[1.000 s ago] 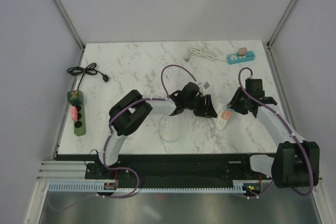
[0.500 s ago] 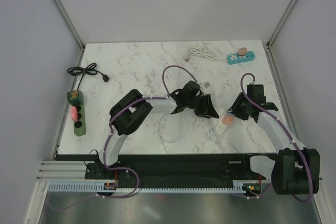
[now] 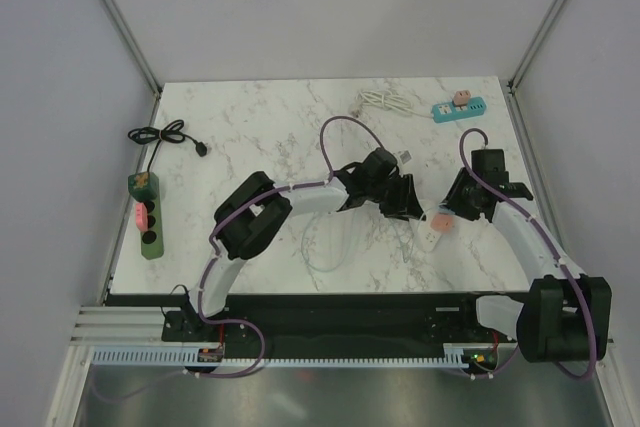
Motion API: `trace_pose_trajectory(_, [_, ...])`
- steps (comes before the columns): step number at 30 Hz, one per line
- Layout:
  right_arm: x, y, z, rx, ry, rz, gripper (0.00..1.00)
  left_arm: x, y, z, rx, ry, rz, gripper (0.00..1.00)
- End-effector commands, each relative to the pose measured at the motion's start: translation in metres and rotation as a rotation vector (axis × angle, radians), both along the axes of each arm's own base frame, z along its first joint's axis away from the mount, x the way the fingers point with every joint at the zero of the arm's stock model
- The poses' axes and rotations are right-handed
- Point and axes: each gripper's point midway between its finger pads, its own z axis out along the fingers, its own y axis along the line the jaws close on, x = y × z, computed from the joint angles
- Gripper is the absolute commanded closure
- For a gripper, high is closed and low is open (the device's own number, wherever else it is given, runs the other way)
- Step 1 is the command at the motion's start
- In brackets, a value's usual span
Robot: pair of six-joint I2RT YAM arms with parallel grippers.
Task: Pull the plug off the socket
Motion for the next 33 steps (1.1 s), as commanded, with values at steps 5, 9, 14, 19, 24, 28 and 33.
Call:
trace_pose_trajectory(5, [-0.016, 0.035, 0.028, 0.135, -0.007, 0.18, 1.0, 0.036, 0.021, -0.058, 0.283, -0.128, 0.151, 0.98])
trace_pose_trajectory(9, [-0.019, -0.005, 0.04, -0.087, -0.039, 0.071, 1.0, 0.037, 0.021, -0.057, 0.296, -0.137, 0.153, 0.98])
trace_pose_trajectory(14, [-0.022, 0.006, 0.048, -0.021, -0.047, 0.104, 1.0, 0.036, 0.016, -0.052, 0.29, -0.156, 0.123, 0.98])
trace_pose_trajectory(19, [-0.022, 0.017, 0.031, 0.041, -0.017, 0.128, 1.0, 0.036, 0.015, -0.046, 0.279, -0.16, 0.118, 0.98])
trace_pose_trajectory(24, [-0.019, 0.011, 0.033, 0.007, -0.023, 0.109, 1.0, 0.037, 0.014, -0.043, 0.271, -0.163, 0.112, 0.98])
trace_pose_trajectory(28, [-0.012, 0.005, 0.016, -0.012, 0.032, 0.079, 1.0, 0.043, 0.009, -0.038, 0.225, -0.124, 0.09, 0.98])
trace_pose_trajectory(33, [-0.006, 0.024, 0.012, 0.078, 0.071, 0.158, 1.0, 0.047, 0.009, -0.034, 0.156, -0.018, 0.018, 0.98])
